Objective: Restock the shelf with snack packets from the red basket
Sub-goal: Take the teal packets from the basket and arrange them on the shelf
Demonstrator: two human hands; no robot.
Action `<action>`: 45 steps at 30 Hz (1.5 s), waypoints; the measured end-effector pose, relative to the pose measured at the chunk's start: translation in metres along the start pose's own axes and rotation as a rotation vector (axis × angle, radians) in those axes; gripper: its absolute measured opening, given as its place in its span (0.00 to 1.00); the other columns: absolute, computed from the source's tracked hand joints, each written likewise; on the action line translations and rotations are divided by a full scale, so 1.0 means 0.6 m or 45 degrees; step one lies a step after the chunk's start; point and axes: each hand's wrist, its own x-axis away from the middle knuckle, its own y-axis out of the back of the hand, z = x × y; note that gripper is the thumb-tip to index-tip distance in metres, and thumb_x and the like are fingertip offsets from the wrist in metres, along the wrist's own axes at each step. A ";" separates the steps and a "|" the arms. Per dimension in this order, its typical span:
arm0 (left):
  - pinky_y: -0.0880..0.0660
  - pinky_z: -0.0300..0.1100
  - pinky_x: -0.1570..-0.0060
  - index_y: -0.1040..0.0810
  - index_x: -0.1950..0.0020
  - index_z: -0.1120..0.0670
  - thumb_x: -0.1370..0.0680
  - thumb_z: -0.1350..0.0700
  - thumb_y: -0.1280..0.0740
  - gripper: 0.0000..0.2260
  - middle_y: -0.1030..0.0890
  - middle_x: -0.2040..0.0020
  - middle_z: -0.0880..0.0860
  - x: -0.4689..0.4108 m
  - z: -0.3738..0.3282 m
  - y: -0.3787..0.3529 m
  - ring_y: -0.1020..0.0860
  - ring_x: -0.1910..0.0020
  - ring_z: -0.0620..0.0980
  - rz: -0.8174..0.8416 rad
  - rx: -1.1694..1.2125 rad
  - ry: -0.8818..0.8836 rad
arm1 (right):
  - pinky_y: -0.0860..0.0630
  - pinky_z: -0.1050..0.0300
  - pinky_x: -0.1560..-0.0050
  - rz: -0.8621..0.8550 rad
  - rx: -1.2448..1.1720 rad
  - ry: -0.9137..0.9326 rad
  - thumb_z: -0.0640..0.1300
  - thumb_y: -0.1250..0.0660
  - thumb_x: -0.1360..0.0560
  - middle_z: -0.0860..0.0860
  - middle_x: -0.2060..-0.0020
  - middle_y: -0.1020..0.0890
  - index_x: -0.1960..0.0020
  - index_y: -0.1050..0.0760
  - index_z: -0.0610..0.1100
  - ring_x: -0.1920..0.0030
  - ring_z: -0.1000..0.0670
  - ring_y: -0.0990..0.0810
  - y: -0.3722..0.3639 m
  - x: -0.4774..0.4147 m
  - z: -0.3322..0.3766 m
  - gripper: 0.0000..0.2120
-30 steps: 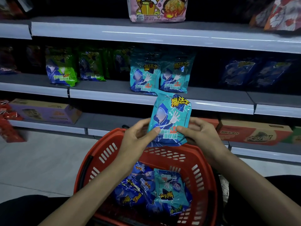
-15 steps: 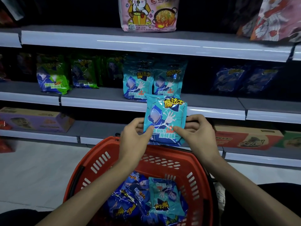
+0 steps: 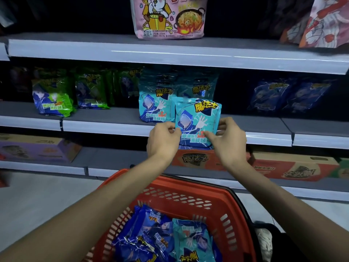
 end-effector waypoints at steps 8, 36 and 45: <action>0.20 0.52 0.42 0.19 0.41 0.50 0.19 0.57 0.34 0.08 0.20 0.54 0.47 -0.082 -0.035 -0.015 0.19 0.46 0.56 0.026 -0.065 -0.011 | 0.20 0.43 0.54 -0.082 0.226 0.105 0.49 0.21 0.27 0.46 0.51 0.18 0.45 0.25 0.43 0.53 0.43 0.19 -0.048 -0.110 -0.013 0.18; 0.29 0.54 0.37 0.28 0.26 0.55 0.22 0.56 0.33 0.24 0.26 0.28 0.58 -0.116 0.016 -0.046 0.26 0.32 0.60 -0.069 -1.127 -0.974 | 0.21 0.44 0.55 -0.072 0.873 0.811 0.31 0.27 0.30 0.37 0.32 0.26 0.34 0.26 0.39 0.35 0.35 0.26 -0.066 -0.127 -0.067 0.25; 0.36 0.54 0.30 0.32 0.23 0.53 0.20 0.46 0.37 0.26 0.46 0.15 0.55 -0.152 -0.012 -0.073 0.37 0.23 0.59 0.099 -1.438 -0.893 | 0.23 0.44 0.44 0.267 1.204 0.851 0.33 0.25 0.35 0.38 0.22 0.32 0.30 0.24 0.39 0.22 0.37 0.34 -0.084 -0.149 -0.064 0.32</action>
